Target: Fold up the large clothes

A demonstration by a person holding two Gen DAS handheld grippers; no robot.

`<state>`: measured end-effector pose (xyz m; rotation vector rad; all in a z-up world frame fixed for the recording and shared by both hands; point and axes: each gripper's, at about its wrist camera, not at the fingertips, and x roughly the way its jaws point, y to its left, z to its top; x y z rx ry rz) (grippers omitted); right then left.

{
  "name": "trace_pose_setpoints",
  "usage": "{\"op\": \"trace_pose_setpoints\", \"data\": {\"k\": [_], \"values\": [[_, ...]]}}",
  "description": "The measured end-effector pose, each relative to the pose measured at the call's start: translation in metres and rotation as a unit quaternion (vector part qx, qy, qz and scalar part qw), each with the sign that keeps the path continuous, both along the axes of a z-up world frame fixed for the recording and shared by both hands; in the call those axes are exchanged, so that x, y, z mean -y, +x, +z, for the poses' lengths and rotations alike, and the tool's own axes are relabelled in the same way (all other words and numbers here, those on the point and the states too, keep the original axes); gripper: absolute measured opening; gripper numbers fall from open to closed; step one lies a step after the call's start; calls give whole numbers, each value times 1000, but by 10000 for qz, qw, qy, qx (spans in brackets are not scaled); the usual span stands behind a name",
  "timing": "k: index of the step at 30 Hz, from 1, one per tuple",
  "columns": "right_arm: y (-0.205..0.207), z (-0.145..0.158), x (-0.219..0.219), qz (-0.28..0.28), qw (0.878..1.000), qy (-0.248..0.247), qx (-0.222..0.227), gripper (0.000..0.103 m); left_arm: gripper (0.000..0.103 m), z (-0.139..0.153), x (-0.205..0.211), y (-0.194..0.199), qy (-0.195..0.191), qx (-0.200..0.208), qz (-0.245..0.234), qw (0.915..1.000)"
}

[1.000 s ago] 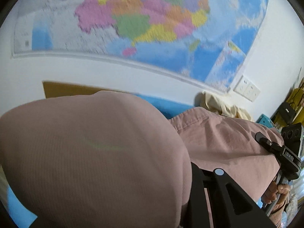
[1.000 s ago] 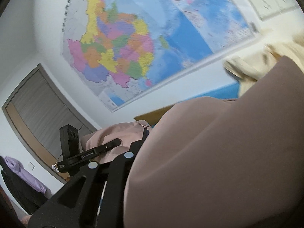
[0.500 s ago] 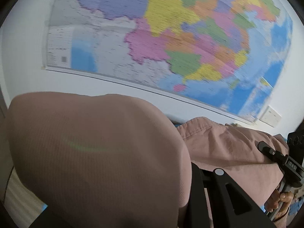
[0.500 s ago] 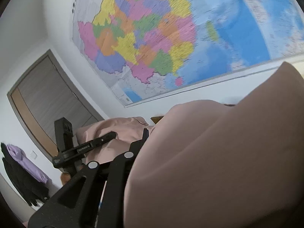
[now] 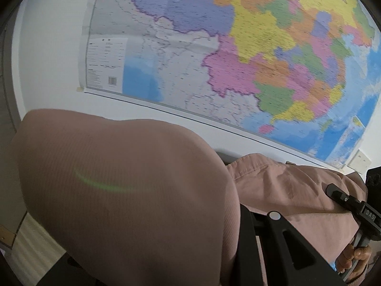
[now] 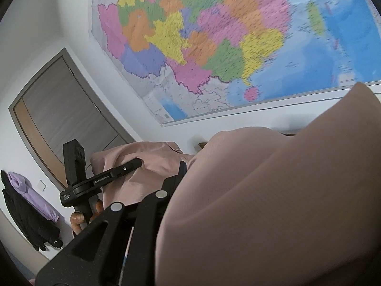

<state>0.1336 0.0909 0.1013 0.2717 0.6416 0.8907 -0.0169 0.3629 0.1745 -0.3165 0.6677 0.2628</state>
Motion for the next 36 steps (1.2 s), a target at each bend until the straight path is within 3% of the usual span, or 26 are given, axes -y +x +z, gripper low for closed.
{"op": "trace_pose_setpoints", "data": {"k": [17,27,32,35,36], "values": [[34,-36,-71,132,9988,-450,-115,12,17,-30,-80,29,24,-360,509,9981],[40,-64,-111,109,9951,-946,272,12,18,-60,-119,49,124,-408,713,9965],[51,-138,-121,331,9879,-1403,-573,14,18,-129,-139,58,228,-1011,975,9898],[48,-157,-111,478,9856,-1303,-971,28,19,-153,-148,54,91,-1239,1069,9865],[45,-156,-104,502,9855,-1269,-1012,37,21,-157,-150,51,47,-1256,1068,9863]]}}
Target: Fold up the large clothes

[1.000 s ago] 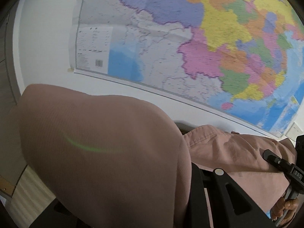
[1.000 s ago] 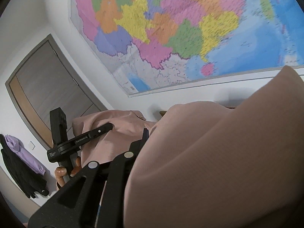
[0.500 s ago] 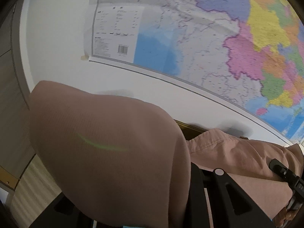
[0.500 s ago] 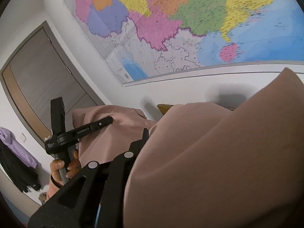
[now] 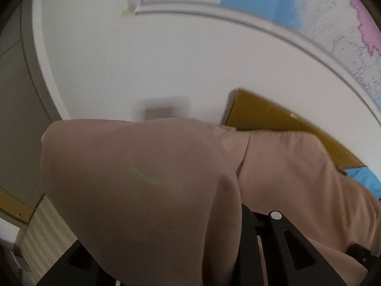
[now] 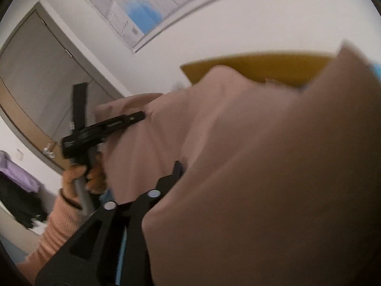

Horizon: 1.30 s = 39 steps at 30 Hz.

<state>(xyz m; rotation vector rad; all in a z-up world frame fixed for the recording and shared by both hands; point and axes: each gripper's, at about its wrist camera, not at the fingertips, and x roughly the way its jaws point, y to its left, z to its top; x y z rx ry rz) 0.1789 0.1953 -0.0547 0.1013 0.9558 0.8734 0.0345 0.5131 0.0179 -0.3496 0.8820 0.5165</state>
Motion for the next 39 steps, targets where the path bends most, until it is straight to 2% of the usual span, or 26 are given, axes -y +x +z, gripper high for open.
{"op": "trace_pose_setpoints", "data": {"k": [1,4,6,9,11,12,13,15,16,18,19,21,23,24,25,26,28,30,32,34,35,39], "values": [[-2,2,6,25,10000,72,-51,47,21,-2,-2,-2,-55,3,7,10000],[-11,12,50,-69,9992,340,-184,64,24,-6,-8,-7,-175,20,-4,9998],[-11,14,81,-266,9968,634,-397,69,24,-7,-8,-8,-202,26,-20,9998],[-2,10,122,-686,9882,1105,-812,70,24,-7,-8,-5,-207,2,-4,9998],[11,8,126,-807,9840,1224,-1014,61,24,-7,-6,0,-161,-59,-14,9999],[16,3,123,-634,9802,1400,-1252,43,24,-7,-6,3,-136,-82,-14,9999],[16,2,117,-518,9793,1446,-1318,19,23,-6,-5,6,-107,-117,-9,9999],[6,16,109,-443,9899,1125,-735,9,21,-2,-5,7,-43,-82,-2,10000],[-1,32,105,-375,9932,1066,-288,8,20,3,-5,7,-26,1,-17,10000],[-12,47,100,-232,9956,898,136,8,22,10,-6,5,-56,136,11,9999],[-13,45,96,-189,9972,704,166,8,27,10,-7,4,-41,104,53,9999],[-12,24,85,-149,9997,-54,-164,9,34,-1,-7,7,111,-207,92,9997],[-17,10,84,-97,9991,-347,-218,12,43,-10,-4,4,246,-310,81,9992],[-17,6,84,-166,9985,-471,-239,21,55,-10,-2,-1,318,-321,108,9989],[-18,5,87,-258,9976,-590,-270,37,71,-8,-2,-4,338,-344,160,9987],[-18,5,89,-327,9967,-687,-277,40,75,-5,-2,-10,356,-367,224,9984],[-18,17,90,-337,9963,-777,-129,46,75,3,-1,-24,368,-265,238,9987],[-20,31,92,-387,9949,-928,123,52,80,15,5,-41,554,-214,317,9977],[-24,52,95,-448,9936,-902,503,52,81,29,12,-59,767,-78,306,9966],[-26,68,98,-626,9904,-870,878,52,81,46,27,-77,985,134,152,9949],[-26,79,91,-507,9902,-777,1047,52,82,54,36,-86,1029,272,10,9943],[-18,83,51,-158,9887,-774,1276,52,86,65,79,-87,967,602,-643,9914]]}}
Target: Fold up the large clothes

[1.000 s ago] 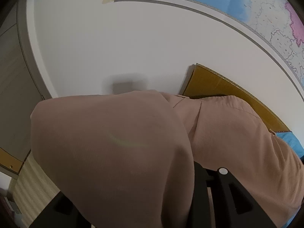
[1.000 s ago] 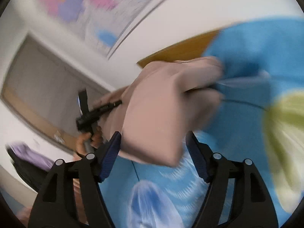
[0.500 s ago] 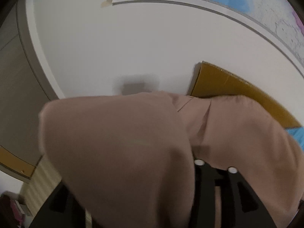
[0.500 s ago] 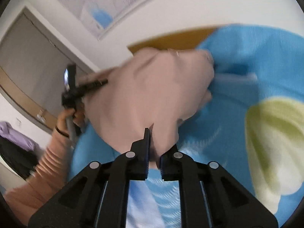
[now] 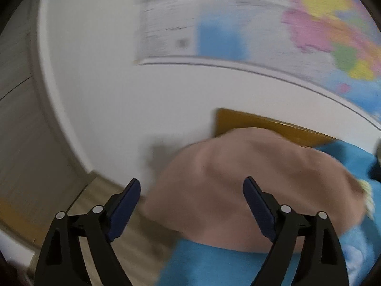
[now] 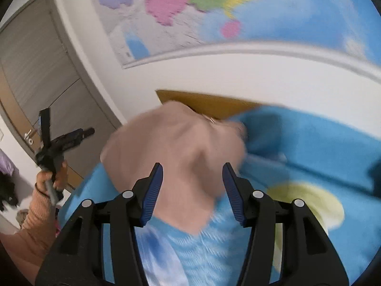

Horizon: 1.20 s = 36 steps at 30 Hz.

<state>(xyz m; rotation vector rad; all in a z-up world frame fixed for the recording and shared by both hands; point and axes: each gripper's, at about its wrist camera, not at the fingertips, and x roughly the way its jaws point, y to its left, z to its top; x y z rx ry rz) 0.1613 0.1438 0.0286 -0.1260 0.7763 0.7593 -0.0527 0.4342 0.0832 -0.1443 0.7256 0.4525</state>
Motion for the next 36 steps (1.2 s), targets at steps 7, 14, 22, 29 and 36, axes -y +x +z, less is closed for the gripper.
{"op": "trace_pose_setpoints", "data": {"k": [7,14,22,29,36], "values": [[45,-68,-48,-111,9961,-429,-756,43,85,-40,57,47,-295,-350,-741,9962],[23,-70,-35,-9,9963,-628,-585,44,85,-79,69,49,-587,-726,-746,9928],[-20,-43,-26,399,9989,-231,-94,46,85,-62,98,37,-274,-449,-657,9965],[-27,-82,-33,476,9960,-717,-247,46,85,-68,119,36,-212,-481,-775,9956],[-8,-44,-25,270,9992,-278,-86,48,85,-76,121,45,-352,-584,-768,9947]]}}
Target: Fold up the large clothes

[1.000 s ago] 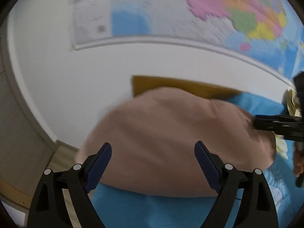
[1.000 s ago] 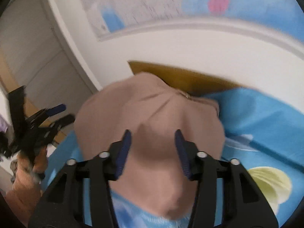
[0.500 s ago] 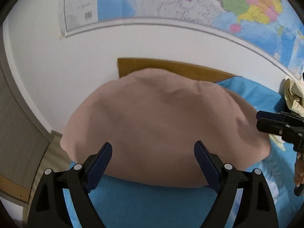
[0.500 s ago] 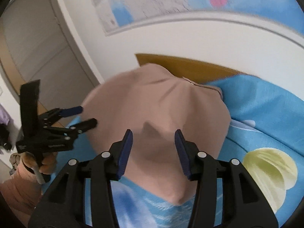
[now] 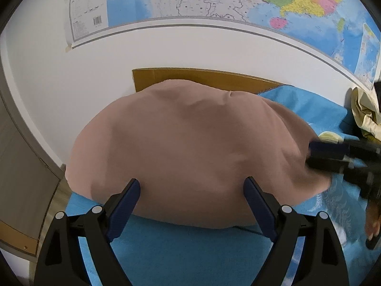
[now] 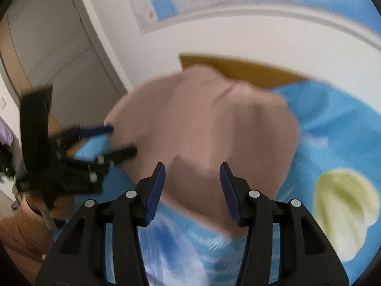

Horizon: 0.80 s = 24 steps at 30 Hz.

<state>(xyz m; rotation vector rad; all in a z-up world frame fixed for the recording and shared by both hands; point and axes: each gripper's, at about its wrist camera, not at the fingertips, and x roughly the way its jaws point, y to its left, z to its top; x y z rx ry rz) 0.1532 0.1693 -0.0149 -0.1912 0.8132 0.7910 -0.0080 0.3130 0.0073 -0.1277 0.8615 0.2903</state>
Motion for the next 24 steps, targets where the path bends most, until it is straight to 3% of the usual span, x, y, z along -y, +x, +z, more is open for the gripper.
{"op": "trace_pose_setpoints", "data": {"k": [3,7,11,20,24], "values": [[18,11,-2,-198,9997,171,13,48,86,-4,2,8,-19,-77,7,10000],[48,5,-20,-413,9991,31,-17,48,89,-11,5,15,-4,-172,-61,9998],[68,-29,-36,-509,9968,-587,-170,47,91,-16,6,18,23,-255,-129,9996],[25,-7,-1,-413,9991,-48,71,50,91,3,16,3,146,85,-38,9999],[-8,-2,18,-377,9984,96,411,65,96,16,27,-12,168,368,107,9991]]}}
